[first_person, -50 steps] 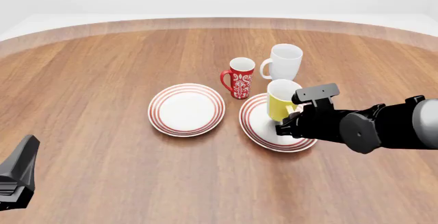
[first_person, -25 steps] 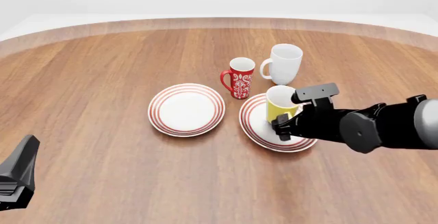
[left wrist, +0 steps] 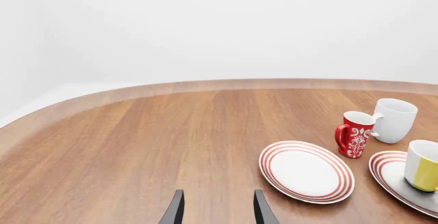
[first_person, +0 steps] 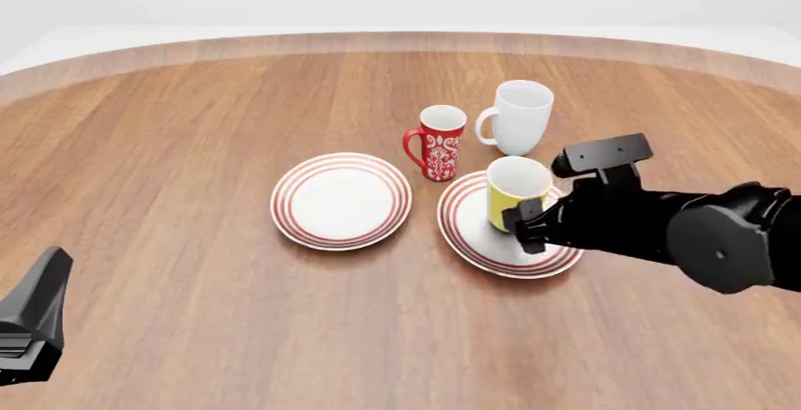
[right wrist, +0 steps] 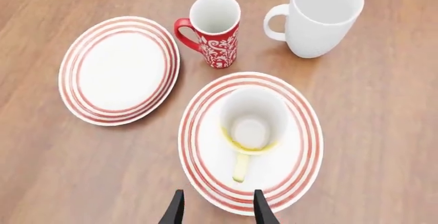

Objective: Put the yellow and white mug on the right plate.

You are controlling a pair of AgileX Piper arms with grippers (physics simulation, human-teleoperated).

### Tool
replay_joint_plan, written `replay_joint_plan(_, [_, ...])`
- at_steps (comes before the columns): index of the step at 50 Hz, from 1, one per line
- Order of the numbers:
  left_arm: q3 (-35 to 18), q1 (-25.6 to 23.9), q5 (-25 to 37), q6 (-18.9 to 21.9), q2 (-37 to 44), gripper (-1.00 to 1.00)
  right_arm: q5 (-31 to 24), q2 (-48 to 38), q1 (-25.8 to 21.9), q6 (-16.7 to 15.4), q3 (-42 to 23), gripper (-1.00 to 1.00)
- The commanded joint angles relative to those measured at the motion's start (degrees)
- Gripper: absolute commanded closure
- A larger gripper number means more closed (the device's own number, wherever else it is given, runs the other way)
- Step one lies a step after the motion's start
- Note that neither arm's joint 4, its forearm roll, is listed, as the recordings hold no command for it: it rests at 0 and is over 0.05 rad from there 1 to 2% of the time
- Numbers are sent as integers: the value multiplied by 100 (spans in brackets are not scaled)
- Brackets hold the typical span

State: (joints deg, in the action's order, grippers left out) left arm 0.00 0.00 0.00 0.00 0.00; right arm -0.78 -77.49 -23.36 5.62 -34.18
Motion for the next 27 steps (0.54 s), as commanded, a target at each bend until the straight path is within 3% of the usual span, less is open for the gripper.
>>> replay_joint_plan(1, [0, 0, 0, 0, 0, -100, -492, 780, -191, 26, -2, -100])
replay_joint_plan(14, [0, 0, 0, 0, 0, -100, -1035, 1666, -125, -22, 30, -100])
replay_joint_plan(27, [0, 0, 0, 0, 0, -100, -1189, 2170, -308, 54, 13, -100])
